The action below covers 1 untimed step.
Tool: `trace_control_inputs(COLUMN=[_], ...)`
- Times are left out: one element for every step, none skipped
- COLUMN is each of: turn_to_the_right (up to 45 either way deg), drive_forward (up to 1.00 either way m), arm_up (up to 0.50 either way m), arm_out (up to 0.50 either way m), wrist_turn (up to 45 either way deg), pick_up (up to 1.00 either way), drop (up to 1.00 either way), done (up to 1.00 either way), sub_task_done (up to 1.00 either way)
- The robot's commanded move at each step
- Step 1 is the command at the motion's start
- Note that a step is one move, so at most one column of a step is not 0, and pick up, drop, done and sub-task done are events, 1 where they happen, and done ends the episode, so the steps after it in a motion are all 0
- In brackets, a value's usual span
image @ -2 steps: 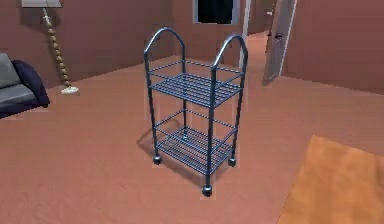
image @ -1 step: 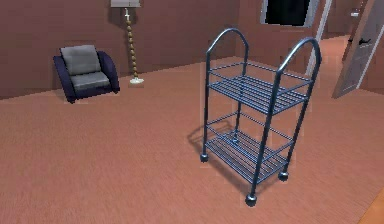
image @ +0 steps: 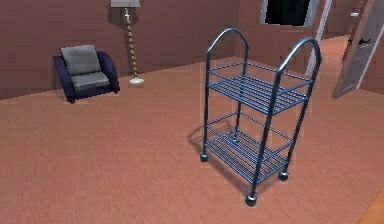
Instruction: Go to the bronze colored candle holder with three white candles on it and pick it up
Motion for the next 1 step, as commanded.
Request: trace_control_inputs(turn_to_the_right=[0.0], drive_forward=[0.00], arm_up=[0.38], arm_out=[0.00], wrist_turn=[0.0], pick_up=[0.00], drop=[0.00], done=[0.00], sub_task_done=[0.00])
